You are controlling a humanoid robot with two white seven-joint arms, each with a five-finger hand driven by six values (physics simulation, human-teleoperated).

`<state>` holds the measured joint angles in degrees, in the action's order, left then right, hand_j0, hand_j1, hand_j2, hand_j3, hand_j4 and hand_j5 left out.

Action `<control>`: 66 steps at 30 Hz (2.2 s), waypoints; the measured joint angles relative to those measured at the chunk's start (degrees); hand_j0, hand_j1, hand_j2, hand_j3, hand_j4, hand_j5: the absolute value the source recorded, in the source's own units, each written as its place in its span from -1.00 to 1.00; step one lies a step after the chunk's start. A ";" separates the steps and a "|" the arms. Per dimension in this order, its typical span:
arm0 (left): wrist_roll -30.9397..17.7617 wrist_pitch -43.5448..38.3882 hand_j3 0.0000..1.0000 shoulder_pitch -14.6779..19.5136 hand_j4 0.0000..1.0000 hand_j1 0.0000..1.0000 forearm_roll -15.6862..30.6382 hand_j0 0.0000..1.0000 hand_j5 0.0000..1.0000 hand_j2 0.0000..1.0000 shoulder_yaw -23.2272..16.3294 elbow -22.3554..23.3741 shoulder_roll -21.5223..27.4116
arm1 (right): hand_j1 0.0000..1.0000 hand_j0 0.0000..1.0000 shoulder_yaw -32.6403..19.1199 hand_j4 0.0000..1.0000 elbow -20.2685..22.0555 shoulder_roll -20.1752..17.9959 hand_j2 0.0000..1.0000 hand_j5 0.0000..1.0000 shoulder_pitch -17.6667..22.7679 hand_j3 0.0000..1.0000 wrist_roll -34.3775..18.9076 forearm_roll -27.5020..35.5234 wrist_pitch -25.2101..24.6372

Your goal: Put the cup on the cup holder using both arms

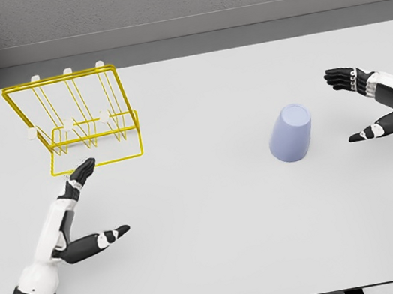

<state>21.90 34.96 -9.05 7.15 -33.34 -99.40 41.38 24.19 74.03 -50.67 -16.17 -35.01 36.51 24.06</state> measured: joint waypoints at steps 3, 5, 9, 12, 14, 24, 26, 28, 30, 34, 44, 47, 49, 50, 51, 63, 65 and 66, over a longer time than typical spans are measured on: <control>-0.07 -0.01 1.00 0.00 1.00 1.00 0.39 1.00 1.00 1.00 -2.77 0.02 -0.13 | 1.00 1.00 0.01 1.00 -0.22 0.08 1.00 1.00 -0.26 1.00 0.00 0.01 -0.03; -0.09 -0.01 1.00 0.18 1.00 1.00 1.47 1.00 1.00 1.00 -4.40 0.01 -0.19 | 1.00 1.00 0.01 1.00 -0.38 0.15 1.00 1.00 -0.35 1.00 0.00 0.01 -0.14; -1.08 0.01 1.00 2.63 1.00 1.00 4.71 1.00 1.00 1.00 -5.89 -0.21 -0.91 | 1.00 1.00 0.48 1.00 -0.12 1.10 1.00 1.00 -1.14 1.00 0.00 0.06 -0.85; -3.84 0.01 1.00 3.08 1.00 1.00 7.41 1.00 1.00 1.00 -6.10 -0.37 -2.57 | 1.00 1.00 1.08 1.00 0.11 2.63 1.00 1.00 -0.97 1.00 0.00 0.00 -1.96; -4.68 0.01 1.00 3.08 1.00 1.00 8.18 1.00 1.00 1.00 -6.11 -0.68 -3.19 | 1.00 1.00 1.22 1.00 0.09 3.22 1.00 1.00 -1.05 1.00 0.00 0.00 -2.21; -5.44 0.02 1.00 4.04 1.00 1.00 8.91 1.00 1.00 1.00 -6.30 -1.03 -4.12 | 1.00 1.00 1.11 1.00 -1.54 4.80 1.00 1.00 -2.55 1.00 0.00 0.00 -2.29; -5.40 0.02 1.00 4.04 1.00 1.00 8.92 1.00 1.00 1.00 -6.13 -1.01 -4.09 | 1.00 1.00 1.18 1.00 -3.26 5.04 1.00 1.00 -2.72 1.00 0.00 -0.07 -2.28; -5.37 0.02 1.00 4.04 1.00 1.00 8.91 1.00 1.00 1.00 -6.06 -0.94 -4.07 | 1.00 1.00 1.26 1.00 -4.76 5.24 1.00 1.00 -2.55 1.00 0.00 -0.08 -2.27; -5.41 0.02 1.00 3.96 1.00 1.00 8.85 1.00 1.00 1.00 -6.02 -0.86 -4.08 | 1.00 1.00 1.30 1.00 -6.00 5.35 1.00 1.00 -2.55 1.00 0.00 -0.10 -2.27; -5.35 -0.28 1.00 3.95 1.00 1.00 9.08 1.00 1.00 1.00 -5.87 -0.70 -4.18 | 1.00 1.00 1.30 1.00 -6.75 6.17 1.00 1.00 -2.72 1.00 0.00 -0.08 -2.21; -5.18 -7.33 1.00 3.78 1.00 1.00 10.31 1.00 1.00 1.00 -5.82 -0.51 -5.23 | 1.00 1.00 0.94 1.00 -5.44 7.27 1.00 1.00 -2.20 1.00 0.00 0.04 -4.98; -5.19 -8.16 1.00 3.87 1.00 1.00 11.99 1.00 1.00 1.00 -5.73 -0.56 -5.43 | 1.00 1.00 0.81 1.00 -6.05 7.55 1.00 1.00 -2.46 1.00 0.01 0.04 -5.55; -5.19 -8.86 1.00 3.96 1.00 1.00 12.85 1.00 1.00 1.00 -5.70 -0.57 -5.48 | 1.00 1.00 0.80 1.00 -6.37 7.88 1.00 1.00 -2.20 1.00 0.01 0.03 -5.68; -5.17 -9.36 1.00 4.04 1.00 1.00 13.12 1.00 1.00 1.00 -5.69 -0.57 -5.50 | 1.00 1.00 0.80 1.00 -6.37 8.02 1.00 1.00 -2.11 1.00 0.01 0.02 -5.78; -5.13 -9.81 1.00 3.96 1.00 1.00 13.32 1.00 1.00 1.00 -5.60 -0.58 -5.51 | 1.00 1.00 0.80 1.00 -6.37 8.19 1.00 1.00 -2.11 1.00 0.01 0.03 -5.85; -5.25 -10.96 1.00 3.87 1.00 1.00 13.70 1.00 1.00 1.00 -5.09 -0.87 -5.47 | 1.00 1.00 0.70 1.00 -6.87 9.34 1.00 1.00 -2.02 1.00 0.01 0.04 -6.35; -5.28 -10.98 1.00 3.87 1.00 1.00 13.67 1.00 1.00 1.00 -5.07 -0.90 -5.46 | 1.00 1.00 0.69 1.00 -6.98 9.58 1.00 1.00 -1.93 1.00 0.01 0.04 -6.36; -5.31 -11.01 1.00 3.87 1.00 1.00 13.68 1.00 1.00 1.00 -5.07 -0.90 -5.46 | 1.00 1.00 0.70 1.00 -7.00 9.70 1.00 1.00 -1.93 1.00 0.01 0.02 -6.36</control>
<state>16.59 23.96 -5.19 20.83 -38.42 -100.29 35.92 24.88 67.03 -40.98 -18.11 -35.00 36.53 17.70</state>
